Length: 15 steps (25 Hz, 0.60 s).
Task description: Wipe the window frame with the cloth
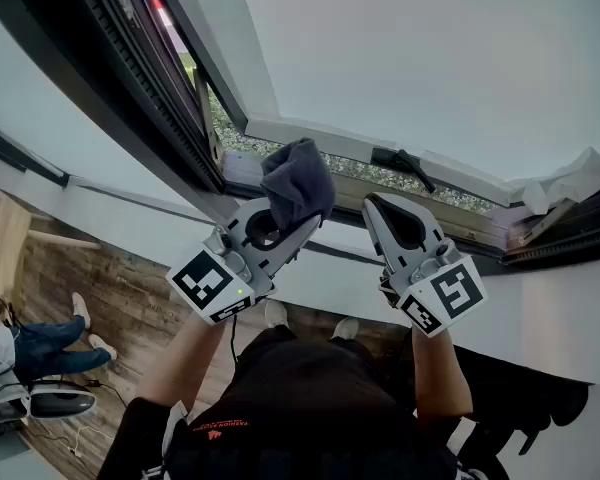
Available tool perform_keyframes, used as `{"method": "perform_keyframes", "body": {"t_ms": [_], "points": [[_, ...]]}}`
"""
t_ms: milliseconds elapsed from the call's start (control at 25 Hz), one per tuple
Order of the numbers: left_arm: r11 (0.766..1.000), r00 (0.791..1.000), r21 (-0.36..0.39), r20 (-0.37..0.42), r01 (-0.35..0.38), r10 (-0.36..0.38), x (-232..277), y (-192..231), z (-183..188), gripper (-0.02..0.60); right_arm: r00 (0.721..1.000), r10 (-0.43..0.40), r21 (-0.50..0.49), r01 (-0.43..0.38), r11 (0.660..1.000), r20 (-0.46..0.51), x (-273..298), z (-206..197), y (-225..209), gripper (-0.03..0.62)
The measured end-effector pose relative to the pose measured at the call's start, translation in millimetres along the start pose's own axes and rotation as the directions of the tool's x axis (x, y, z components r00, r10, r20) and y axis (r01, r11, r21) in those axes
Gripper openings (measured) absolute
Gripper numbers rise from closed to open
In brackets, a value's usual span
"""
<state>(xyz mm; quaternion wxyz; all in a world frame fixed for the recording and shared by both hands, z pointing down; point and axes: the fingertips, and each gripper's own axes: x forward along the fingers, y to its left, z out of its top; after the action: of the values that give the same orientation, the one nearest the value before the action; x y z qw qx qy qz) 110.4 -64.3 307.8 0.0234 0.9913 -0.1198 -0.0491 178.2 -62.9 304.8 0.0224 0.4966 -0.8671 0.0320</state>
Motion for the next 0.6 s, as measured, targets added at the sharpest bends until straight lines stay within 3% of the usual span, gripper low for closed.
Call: {"method": "perform_keyframes", "body": {"t_ms": [320, 600], "points": [[0.999, 1.000, 0.038, -0.005, -0.028, 0.028, -7.6, 5.7, 8.1, 0.053, 0.999, 0.034, 0.026, -0.035, 0.999, 0.022, 9.3, 11.5, 5.4, 0.000], [0.976, 0.989, 0.164, 0.018, -0.145, 0.144, -43.5, 34.5, 50.0, 0.052, 0.989, 0.125, -0.013, -0.124, 0.992, 0.079, 39.8, 45.0, 32.7, 0.000]]}}
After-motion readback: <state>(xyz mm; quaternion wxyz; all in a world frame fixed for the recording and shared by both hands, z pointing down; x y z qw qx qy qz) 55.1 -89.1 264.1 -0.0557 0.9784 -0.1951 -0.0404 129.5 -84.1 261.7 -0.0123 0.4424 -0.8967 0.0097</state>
